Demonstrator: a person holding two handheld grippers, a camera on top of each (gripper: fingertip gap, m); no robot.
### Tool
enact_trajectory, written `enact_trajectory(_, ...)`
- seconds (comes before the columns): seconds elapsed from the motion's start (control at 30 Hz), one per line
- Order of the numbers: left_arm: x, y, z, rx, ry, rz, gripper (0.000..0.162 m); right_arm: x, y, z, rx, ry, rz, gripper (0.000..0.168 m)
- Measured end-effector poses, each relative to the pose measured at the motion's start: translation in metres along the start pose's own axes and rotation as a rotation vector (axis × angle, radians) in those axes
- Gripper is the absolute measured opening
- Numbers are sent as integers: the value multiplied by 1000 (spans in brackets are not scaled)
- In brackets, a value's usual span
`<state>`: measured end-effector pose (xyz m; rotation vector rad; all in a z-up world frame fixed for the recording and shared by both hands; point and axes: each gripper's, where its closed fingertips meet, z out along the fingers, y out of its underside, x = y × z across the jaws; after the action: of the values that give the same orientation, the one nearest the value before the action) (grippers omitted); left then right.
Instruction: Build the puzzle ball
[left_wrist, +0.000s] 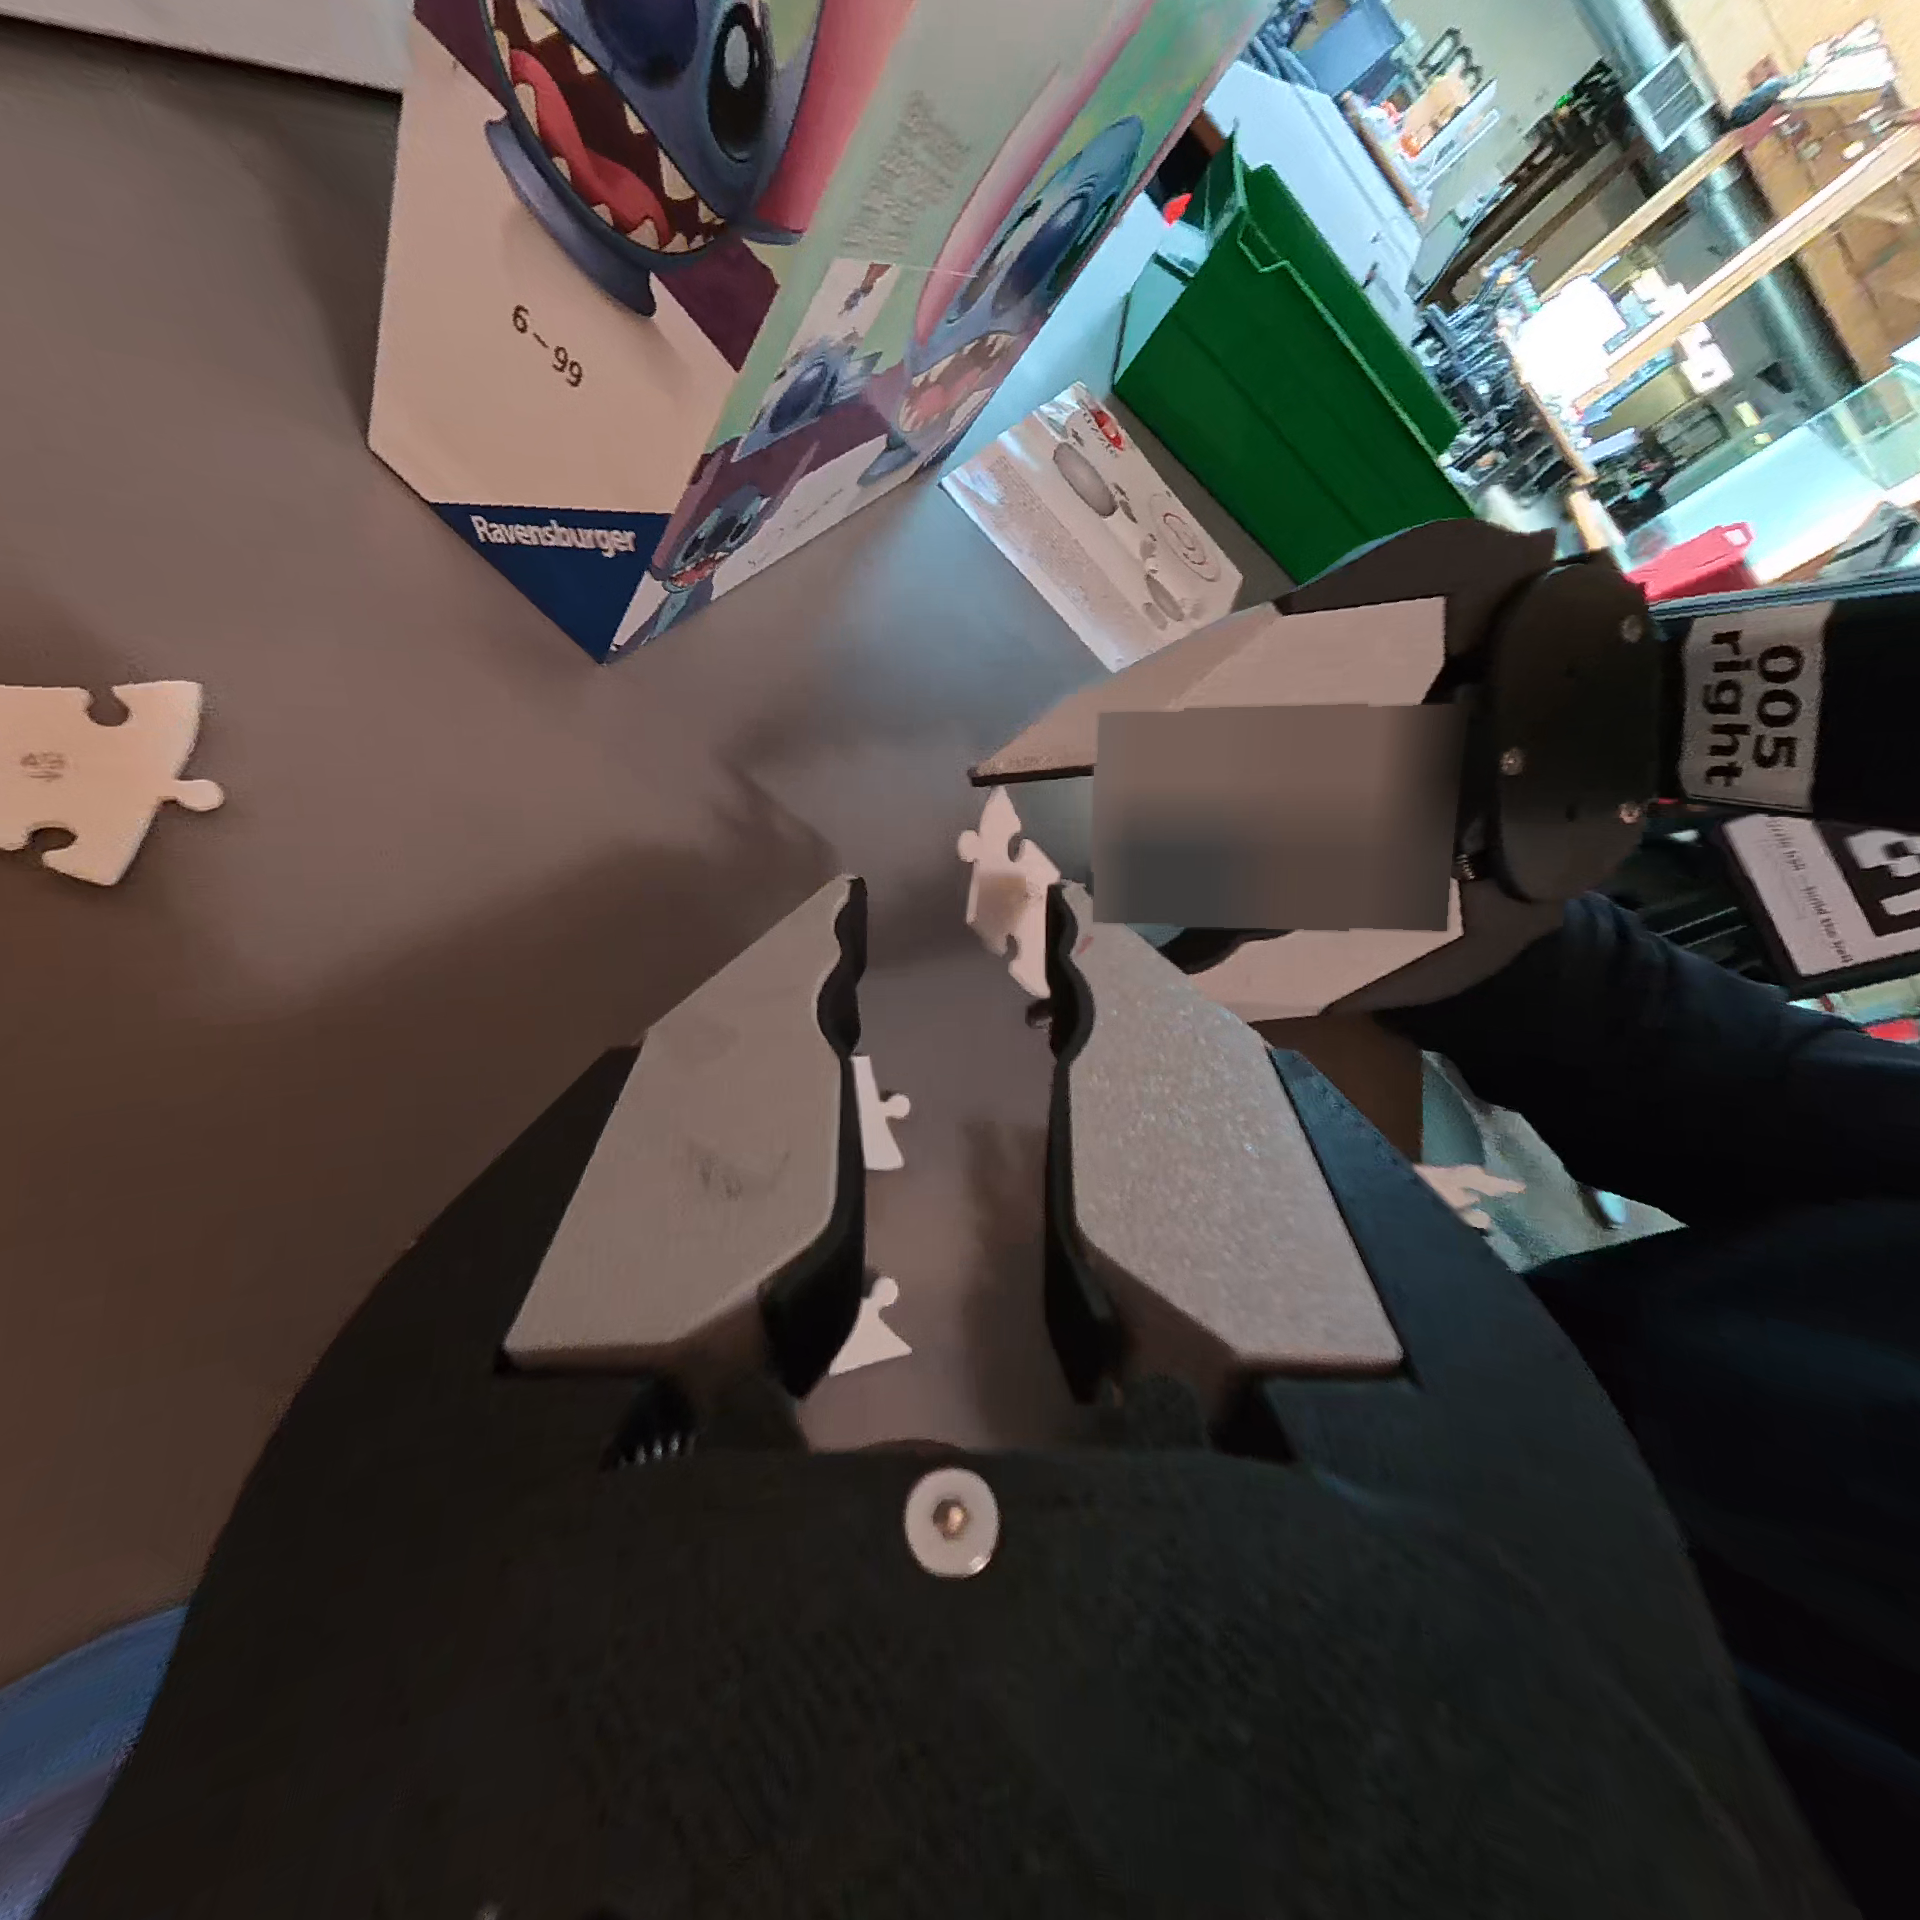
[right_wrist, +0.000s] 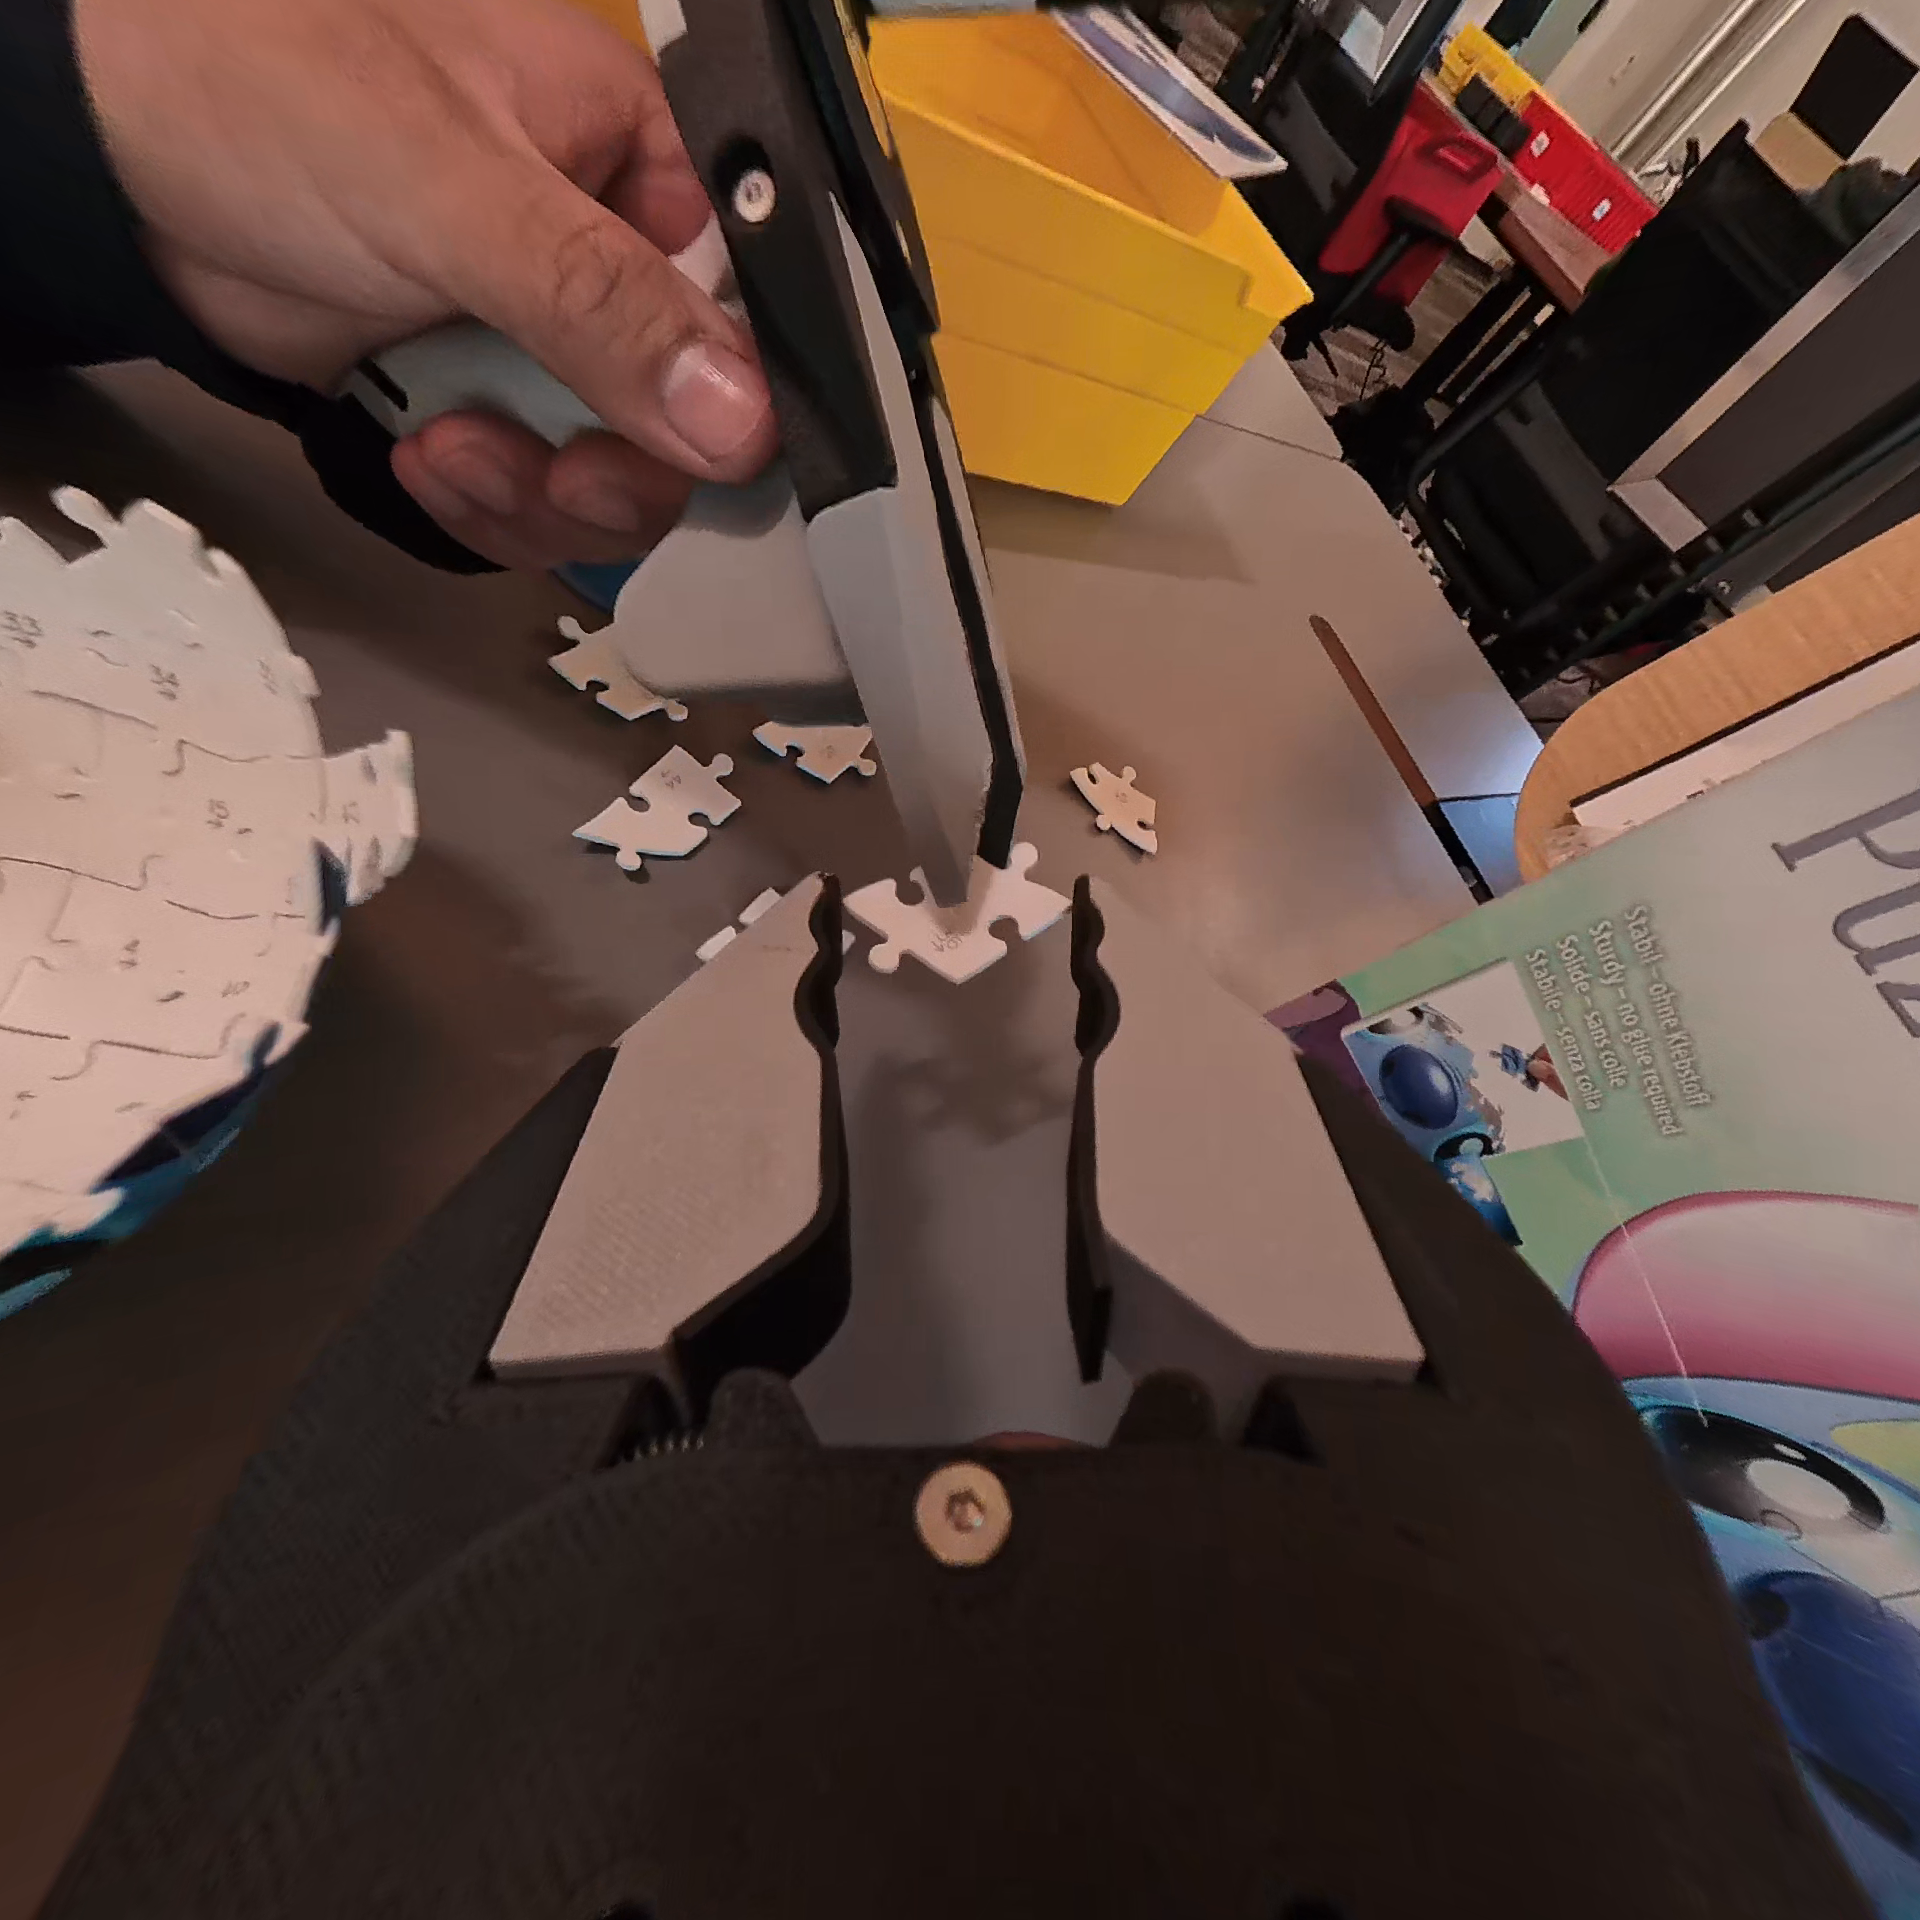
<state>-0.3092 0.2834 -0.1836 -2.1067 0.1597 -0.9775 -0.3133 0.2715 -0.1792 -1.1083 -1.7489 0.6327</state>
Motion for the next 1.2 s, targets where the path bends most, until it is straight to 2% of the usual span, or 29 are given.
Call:
enact_trajectory(0.07,6,1,1,-1,50,-27,28,-2,-5,-2,20,-1,-11,41)
enact_trajectory(0.13,16,1,1,-2,115,-27,2,-4,-6,-1,17,4,-24,42)
enact_trajectory(0.17,15,2,1,-7,103,-24,1,-4,-6,-1,18,6,-29,41)
enact_trajectory(0.33,16,4,0,-40,70,31,2,-7,-7,-3,47,-51,26,42)
enact_trajectory(0.37,18,5,-1,-48,82,47,0,-6,-8,-5,59,-80,58,37)
enact_trajectory(0.67,29,6,-5,-74,67,214,0,6,-14,-24,205,-334,474,25)
enact_trajectory(0.93,36,10,-2,-84,85,247,0,-4,-19,-23,229,-439,546,1)
enact_trajectory(1.2,33,7,-5,-78,45,261,4,-1,-19,-25,216,-423,551,0)
